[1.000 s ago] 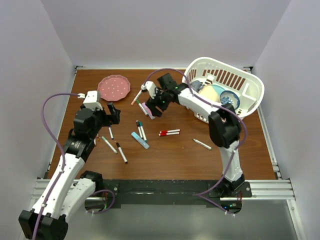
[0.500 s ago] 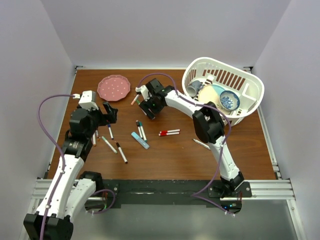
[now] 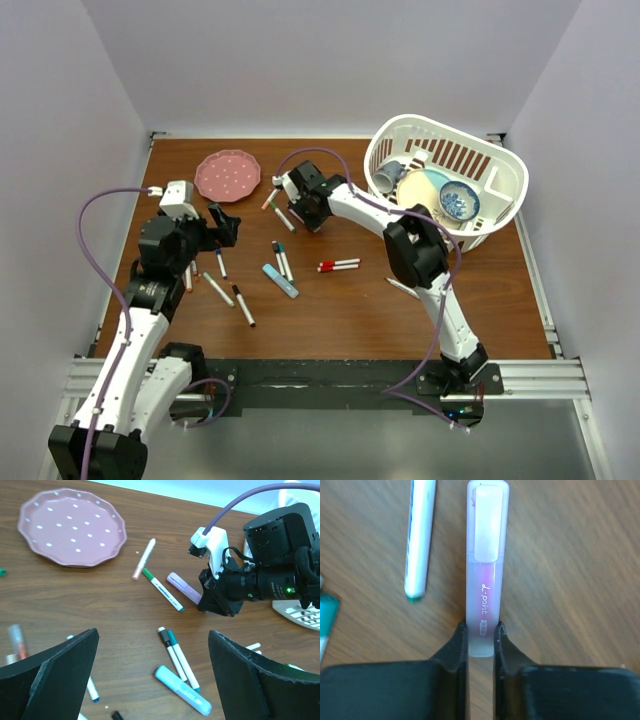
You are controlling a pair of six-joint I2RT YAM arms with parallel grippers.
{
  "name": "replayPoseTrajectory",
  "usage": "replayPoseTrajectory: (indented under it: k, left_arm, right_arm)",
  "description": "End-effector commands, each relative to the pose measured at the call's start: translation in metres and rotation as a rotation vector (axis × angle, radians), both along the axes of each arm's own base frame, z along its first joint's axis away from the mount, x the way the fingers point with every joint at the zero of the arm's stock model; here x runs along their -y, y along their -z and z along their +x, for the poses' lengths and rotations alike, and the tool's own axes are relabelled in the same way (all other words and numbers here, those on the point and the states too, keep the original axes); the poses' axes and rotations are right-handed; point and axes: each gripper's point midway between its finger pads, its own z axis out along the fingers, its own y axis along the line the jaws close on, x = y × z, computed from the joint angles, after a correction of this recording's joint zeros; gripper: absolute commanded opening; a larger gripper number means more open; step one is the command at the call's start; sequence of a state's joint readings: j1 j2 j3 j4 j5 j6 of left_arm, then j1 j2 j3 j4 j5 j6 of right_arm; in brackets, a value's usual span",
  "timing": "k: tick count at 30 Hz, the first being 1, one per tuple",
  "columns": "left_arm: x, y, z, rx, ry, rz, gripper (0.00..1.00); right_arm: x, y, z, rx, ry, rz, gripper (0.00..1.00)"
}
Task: Open the pen caps
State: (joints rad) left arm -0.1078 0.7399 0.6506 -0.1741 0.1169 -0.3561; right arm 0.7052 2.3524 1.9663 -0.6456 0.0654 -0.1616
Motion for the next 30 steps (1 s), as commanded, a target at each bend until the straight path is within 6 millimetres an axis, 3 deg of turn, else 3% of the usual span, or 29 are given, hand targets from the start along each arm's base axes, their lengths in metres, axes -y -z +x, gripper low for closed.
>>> replayPoseTrajectory:
  k: [1, 2, 3, 4, 5, 6, 9, 10, 11, 12, 13, 14, 24, 30]
  left_arm:
    - [0.027, 0.002, 0.002, 0.010, 0.131, -0.104, 0.97]
    - [0.035, 0.008, 0.002, -0.021, 0.157, -0.158, 0.97]
    - [0.042, 0.013, 0.002, -0.027, 0.182, -0.194, 0.97]
    - [0.052, 0.013, -0.001, -0.023, 0.230, -0.238, 0.97]
    - [0.060, 0.036, -0.008, -0.097, 0.238, -0.333, 0.97]
    - [0.066, 0.028, -0.006, -0.043, 0.268, -0.391, 0.98]
    - [0.090, 0.029, -0.025, -0.037, 0.377, -0.612, 1.00]
    - [0.096, 0.027, -0.031, -0.033, 0.402, -0.657, 1.00]
    - [0.102, 0.026, -0.035, -0.042, 0.413, -0.711, 1.00]
    - [0.115, 0.022, -0.043, -0.032, 0.459, -0.722, 1.00]
    - [0.118, 0.021, -0.041, -0.029, 0.439, -0.727, 1.00]
    - [0.122, 0.019, -0.040, -0.029, 0.433, -0.730, 1.00]
    - [0.170, 0.005, -0.041, -0.057, 0.421, -0.788, 1.00]
    - [0.198, -0.001, -0.025, -0.074, 0.384, -0.783, 0.96]
  right_arm:
    - [0.010, -0.052, -0.007, 0.054, -0.003, 0.065, 0.00]
    - [0.012, -0.054, -0.017, 0.038, -0.019, 0.079, 0.00]
    - [0.013, -0.085, -0.020, 0.084, -0.053, 0.113, 0.00]
    - [0.006, -0.094, -0.035, 0.057, -0.120, 0.163, 0.00]
    - [0.012, -0.088, -0.051, 0.021, -0.158, 0.162, 0.00]
    - [0.014, -0.122, -0.062, 0.075, -0.227, 0.210, 0.00]
    - [0.019, -0.123, -0.115, -0.003, -0.403, 0.303, 0.00]
    - [0.022, -0.146, -0.130, 0.027, -0.445, 0.352, 0.00]
    - [0.025, -0.133, -0.157, -0.047, -0.502, 0.394, 0.00]
    - [0.027, -0.135, -0.165, -0.036, -0.539, 0.409, 0.00]
    - [0.031, -0.148, -0.174, -0.005, -0.563, 0.438, 0.00]
    - [0.037, -0.137, -0.185, -0.031, -0.569, 0.437, 0.00]
    - [0.059, -0.156, -0.185, -0.012, -0.513, 0.559, 0.00]
    - [0.062, -0.155, -0.188, -0.010, -0.505, 0.582, 0.00]
